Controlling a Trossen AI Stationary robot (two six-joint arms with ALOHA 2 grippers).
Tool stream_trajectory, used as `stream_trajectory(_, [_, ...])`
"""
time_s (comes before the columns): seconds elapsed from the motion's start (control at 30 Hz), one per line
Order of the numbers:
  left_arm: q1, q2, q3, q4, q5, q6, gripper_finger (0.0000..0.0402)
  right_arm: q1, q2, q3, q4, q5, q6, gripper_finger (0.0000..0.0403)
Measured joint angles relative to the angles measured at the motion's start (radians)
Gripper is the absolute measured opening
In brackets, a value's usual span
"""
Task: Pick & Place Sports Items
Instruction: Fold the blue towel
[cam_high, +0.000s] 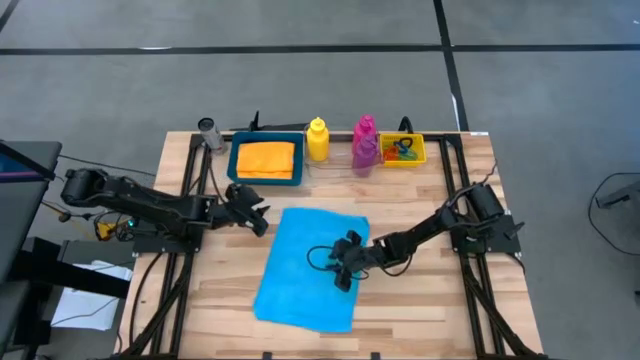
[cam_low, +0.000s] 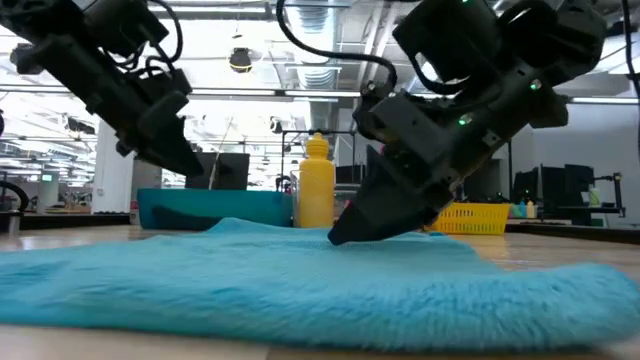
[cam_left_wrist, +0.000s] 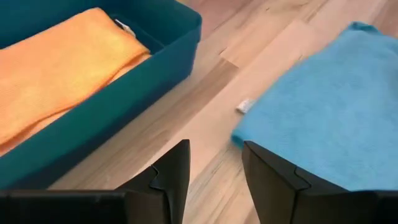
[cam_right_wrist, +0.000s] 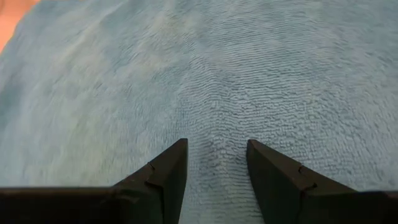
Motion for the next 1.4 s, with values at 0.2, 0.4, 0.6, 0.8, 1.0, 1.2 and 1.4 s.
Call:
stream_trajectory(0.2, [0.000, -0.039, -0.063, -0.003, 0.146, -0.021, 0.0144, 0.033, 0.000, 0.000, -0.005, 0.003, -0.037, 0.0159])
stream_trajectory(0.4, [-0.020, -0.027, -0.106, 0.112, 0.468, -0.020, 0.0144, 0.034, 0.000, -0.001, -0.009, 0.051, -0.037, 0.0159])
stream_trajectory(0.6, [-0.134, 0.005, -0.139, 0.344, 0.516, 0.010, 0.0144, 0.033, 0.001, -0.001, -0.011, 0.078, -0.037, 0.0159])
stream_trajectory(0.8, [-0.311, 0.105, -0.139, 0.546, 0.467, 0.035, 0.0144, 0.032, 0.002, -0.003, -0.012, 0.113, -0.037, 0.0159])
stream_trajectory(1.0, [-0.464, 0.313, -0.138, 0.759, 0.347, 0.042, 0.0144, 0.040, 0.003, 0.004, -0.003, 0.118, -0.062, 0.0159])
stream_trajectory(1.2, [-0.500, 0.512, -0.107, 0.836, 0.304, 0.042, 0.0144, 0.053, 0.003, 0.059, 0.003, 0.128, -0.117, 0.0159])
stream_trajectory(1.4, [-0.500, 0.682, 0.003, 0.841, 0.311, 0.098, 0.0144, 0.051, 0.003, 0.090, -0.135, 0.185, -0.066, 0.0159])
